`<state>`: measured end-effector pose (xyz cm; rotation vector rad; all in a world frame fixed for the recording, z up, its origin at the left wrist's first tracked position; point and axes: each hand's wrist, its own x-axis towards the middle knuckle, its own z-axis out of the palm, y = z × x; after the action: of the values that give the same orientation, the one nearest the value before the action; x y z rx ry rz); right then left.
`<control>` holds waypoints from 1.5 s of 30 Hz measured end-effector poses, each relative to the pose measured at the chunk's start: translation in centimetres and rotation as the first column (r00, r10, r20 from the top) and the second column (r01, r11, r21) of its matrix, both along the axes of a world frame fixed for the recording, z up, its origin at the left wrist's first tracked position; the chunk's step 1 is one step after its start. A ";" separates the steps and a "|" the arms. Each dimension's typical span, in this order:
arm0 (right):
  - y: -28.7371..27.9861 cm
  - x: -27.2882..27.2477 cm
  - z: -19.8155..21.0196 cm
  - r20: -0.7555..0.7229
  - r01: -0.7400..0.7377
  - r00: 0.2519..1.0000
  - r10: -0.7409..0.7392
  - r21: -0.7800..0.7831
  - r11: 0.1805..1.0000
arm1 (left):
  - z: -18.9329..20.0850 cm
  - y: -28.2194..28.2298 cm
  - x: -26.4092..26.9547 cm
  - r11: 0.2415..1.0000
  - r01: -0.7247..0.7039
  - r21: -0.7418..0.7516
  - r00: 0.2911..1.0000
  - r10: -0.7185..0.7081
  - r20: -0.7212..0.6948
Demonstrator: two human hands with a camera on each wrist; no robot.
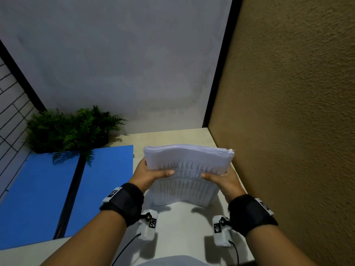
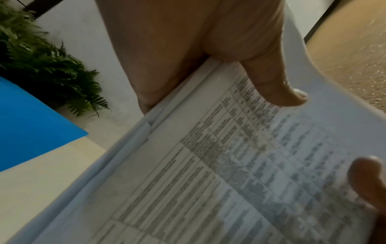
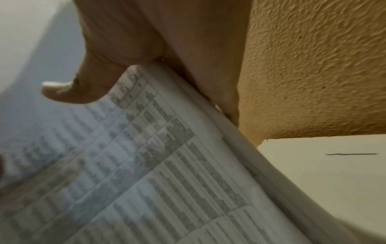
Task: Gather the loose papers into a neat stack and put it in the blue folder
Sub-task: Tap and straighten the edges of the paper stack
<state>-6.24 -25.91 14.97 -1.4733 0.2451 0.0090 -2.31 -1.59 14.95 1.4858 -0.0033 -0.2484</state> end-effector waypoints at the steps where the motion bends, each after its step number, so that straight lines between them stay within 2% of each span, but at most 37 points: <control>1: 0.4 0.0 0.1 -0.010 -0.017 1.000 0.017 0.003 1.000 | 0.1 -0.3 -0.1 1.000 0.006 0.004 1.000 -0.006 -0.005; 8: 0.7 0.3 2.5 0.129 0.106 0.986 -0.107 0.014 0.994 | 1.5 -0.6 0.6 0.995 -0.049 -0.084 0.997 0.054 0.063; 13: 0.8 -0.6 3.9 0.348 0.271 0.908 -0.235 -0.057 0.961 | 1.3 -0.3 0.4 0.995 -0.026 -0.099 0.988 0.040 0.146; 15: 1.1 -1.1 4.2 0.438 0.305 0.875 -0.207 -0.164 0.938 | 1.0 -0.4 0.2 0.992 -0.017 -0.121 0.988 0.036 0.150; 17: 1.7 -1.6 4.3 0.500 0.307 0.859 -0.112 -0.328 0.893 | 0.8 -0.5 0.1 0.992 -0.012 -0.129 0.987 0.032 0.156; 19: 2.1 -1.9 4.1 0.512 0.307 0.858 -0.036 -0.455 0.836 | 0.6 -0.6 0.0 0.992 -0.013 -0.126 0.987 0.033 0.157; 20: 2.1 -1.8 3.8 0.495 0.317 0.867 -0.051 -0.470 0.824 | 0.6 -0.5 0.0 0.993 -0.018 -0.120 0.987 0.037 0.157; 23: 1.9 -1.6 3.6 0.427 0.383 0.885 -0.188 -0.436 0.814 | 0.4 -0.4 0.1 0.995 -0.022 -0.093 0.986 0.037 0.163; 28: 2.6 -1.7 4.0 0.557 0.464 0.811 -0.177 -0.431 0.774 | 0.3 -0.4 -0.1 0.998 -0.012 -0.058 0.987 0.022 0.162; 32: 2.2 -1.4 4.3 0.527 0.480 0.806 -0.268 -0.319 0.817 | 0.4 -0.3 -0.2 0.999 -0.007 -0.038 0.986 0.014 0.168; 35: 2.2 -1.6 4.5 0.506 0.475 0.792 -0.343 -0.156 0.866 | 0.6 -0.4 -0.4 1.000 -0.011 -0.027 0.985 0.016 0.174; 37: 2.2 -1.7 4.6 0.486 0.508 0.764 -0.425 -0.047 0.860 | 0.6 -0.5 -0.5 0.999 -0.022 -0.038 0.985 0.029 0.170; 39: 2.1 -1.8 4.4 0.457 0.550 0.745 -0.486 -0.009 0.835 | 0.5 -0.4 -0.5 0.999 -0.024 -0.042 0.987 0.030 0.156; 42: 2.1 -1.9 4.0 0.480 0.557 0.747 -0.460 -0.076 0.827 | 0.3 -0.4 -0.3 0.999 -0.006 -0.031 0.988 0.011 0.154; 45: 2.2 -2.3 3.6 0.570 0.474 0.791 -0.224 -0.337 0.814 | 0.6 -0.6 -0.5 0.999 -0.018 -0.045 0.981 0.026 0.192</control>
<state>-8.54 -23.66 18.59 -1.8251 0.0916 -0.8026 -2.79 -2.16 15.59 1.4617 -0.1468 -0.0848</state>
